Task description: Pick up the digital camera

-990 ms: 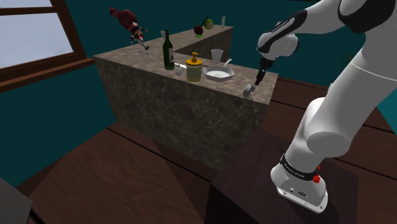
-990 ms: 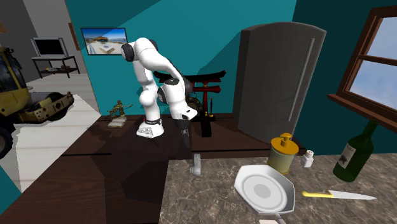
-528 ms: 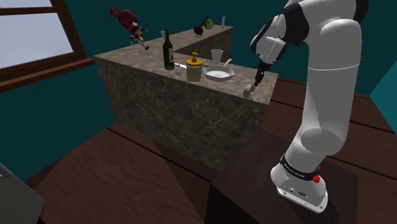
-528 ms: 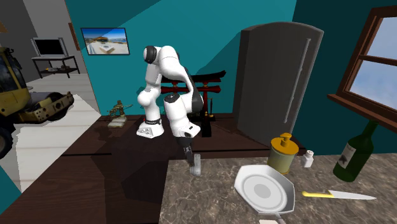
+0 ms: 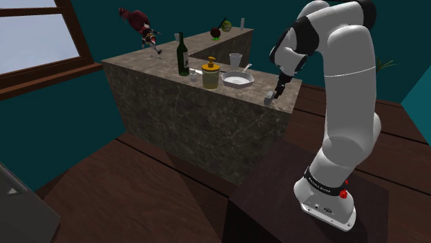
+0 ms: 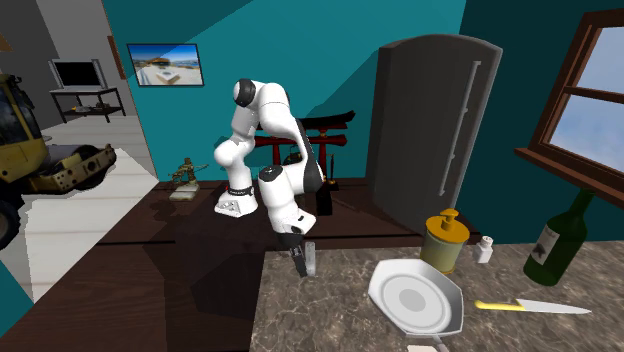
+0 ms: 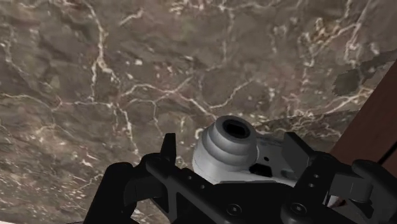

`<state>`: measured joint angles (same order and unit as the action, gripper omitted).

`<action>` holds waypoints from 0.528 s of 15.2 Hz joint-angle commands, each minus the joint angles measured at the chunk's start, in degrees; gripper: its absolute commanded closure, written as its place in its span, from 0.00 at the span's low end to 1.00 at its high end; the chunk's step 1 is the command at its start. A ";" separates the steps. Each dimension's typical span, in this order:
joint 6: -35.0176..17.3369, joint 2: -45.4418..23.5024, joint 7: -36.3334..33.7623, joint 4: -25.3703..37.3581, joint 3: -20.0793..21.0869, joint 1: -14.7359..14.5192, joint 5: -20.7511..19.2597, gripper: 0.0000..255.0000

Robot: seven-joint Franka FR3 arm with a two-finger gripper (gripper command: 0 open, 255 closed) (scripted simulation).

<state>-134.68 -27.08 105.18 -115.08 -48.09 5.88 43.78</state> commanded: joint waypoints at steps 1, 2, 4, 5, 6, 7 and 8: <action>-0.56 -0.89 0.72 0.05 0.78 0.59 1.06 0.00; -0.56 -0.89 0.72 0.05 0.78 0.59 1.06 0.00; -0.59 -0.99 0.73 0.10 0.86 0.62 1.15 1.00; -0.58 -0.96 0.70 0.10 0.84 0.60 1.12 1.00; -0.58 -0.95 0.69 0.09 0.83 0.58 1.11 1.00; -0.58 -0.95 0.69 0.09 0.83 0.59 1.11 1.00; -0.58 -0.95 0.70 0.09 0.83 0.59 1.11 1.00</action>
<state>-135.26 -28.02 105.87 -114.99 -47.25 6.47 44.89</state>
